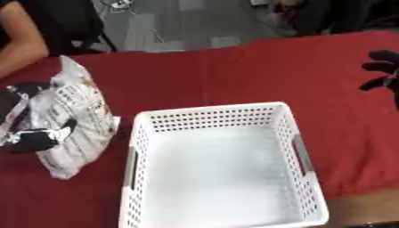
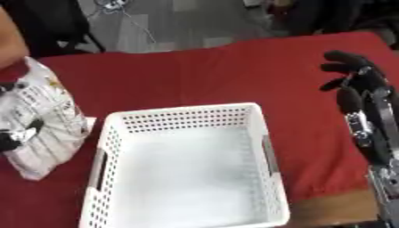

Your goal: Pick up objects on the table and place them in the box.

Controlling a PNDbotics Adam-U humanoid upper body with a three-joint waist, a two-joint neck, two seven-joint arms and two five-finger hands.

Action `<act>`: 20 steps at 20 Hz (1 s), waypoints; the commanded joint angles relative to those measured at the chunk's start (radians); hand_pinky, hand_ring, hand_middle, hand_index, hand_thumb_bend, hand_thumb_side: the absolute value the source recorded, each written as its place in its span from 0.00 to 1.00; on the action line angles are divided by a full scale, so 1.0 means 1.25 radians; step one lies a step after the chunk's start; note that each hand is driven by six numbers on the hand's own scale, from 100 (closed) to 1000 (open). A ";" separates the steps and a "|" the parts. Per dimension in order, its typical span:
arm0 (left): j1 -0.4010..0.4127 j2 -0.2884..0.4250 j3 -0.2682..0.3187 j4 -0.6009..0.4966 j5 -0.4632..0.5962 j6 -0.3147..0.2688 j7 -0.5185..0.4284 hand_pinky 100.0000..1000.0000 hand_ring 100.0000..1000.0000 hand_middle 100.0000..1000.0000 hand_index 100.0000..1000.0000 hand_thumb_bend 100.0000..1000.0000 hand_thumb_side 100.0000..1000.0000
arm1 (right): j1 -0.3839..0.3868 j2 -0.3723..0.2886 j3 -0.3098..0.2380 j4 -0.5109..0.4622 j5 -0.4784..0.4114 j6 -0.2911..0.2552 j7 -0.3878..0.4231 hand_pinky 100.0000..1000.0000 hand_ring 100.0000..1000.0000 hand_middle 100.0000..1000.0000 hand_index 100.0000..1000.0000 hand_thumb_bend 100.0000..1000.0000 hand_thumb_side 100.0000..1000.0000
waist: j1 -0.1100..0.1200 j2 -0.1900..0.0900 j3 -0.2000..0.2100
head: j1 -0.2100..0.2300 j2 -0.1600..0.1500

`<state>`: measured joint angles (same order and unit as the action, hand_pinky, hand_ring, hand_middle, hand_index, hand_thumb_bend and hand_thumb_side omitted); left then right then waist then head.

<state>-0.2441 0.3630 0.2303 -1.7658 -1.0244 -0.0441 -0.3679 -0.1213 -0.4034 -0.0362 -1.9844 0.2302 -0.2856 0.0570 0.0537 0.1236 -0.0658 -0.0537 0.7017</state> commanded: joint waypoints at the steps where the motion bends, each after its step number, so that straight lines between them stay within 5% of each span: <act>1: -0.019 0.029 0.006 -0.032 0.004 0.002 0.013 0.26 0.02 0.00 0.05 0.00 0.24 | -0.003 -0.012 -0.002 -0.012 -0.002 0.001 -0.001 0.53 0.75 0.78 0.88 0.32 0.92 | -0.002 -0.009 -0.001 | -0.008 -0.010; 9: -0.084 0.083 0.024 -0.175 0.053 0.049 0.147 0.26 0.02 0.00 0.06 0.00 0.30 | 0.000 -0.013 0.000 -0.012 -0.003 0.004 0.001 0.53 0.75 0.78 0.88 0.32 0.92 | -0.001 -0.013 0.000 | -0.007 -0.009; 14: -0.141 0.121 -0.005 -0.187 0.117 0.002 0.238 0.26 0.02 0.00 0.06 0.00 0.31 | 0.001 -0.013 0.001 -0.012 -0.004 0.005 0.003 0.53 0.75 0.78 0.88 0.32 0.92 | 0.001 -0.016 -0.001 | -0.004 -0.008; 20: -0.185 0.111 -0.059 -0.187 0.164 -0.060 0.225 0.26 0.01 0.00 0.06 0.00 0.31 | 0.000 -0.013 0.004 -0.012 -0.007 0.004 0.006 0.53 0.75 0.78 0.88 0.32 0.92 | 0.002 -0.019 -0.006 | -0.002 -0.010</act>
<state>-0.4601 0.4824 0.1653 -1.9809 -0.8340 -0.1028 -0.0827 -0.1208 -0.4034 -0.0298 -1.9844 0.2253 -0.2810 0.0623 0.0573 0.1149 -0.0725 -0.0539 0.7018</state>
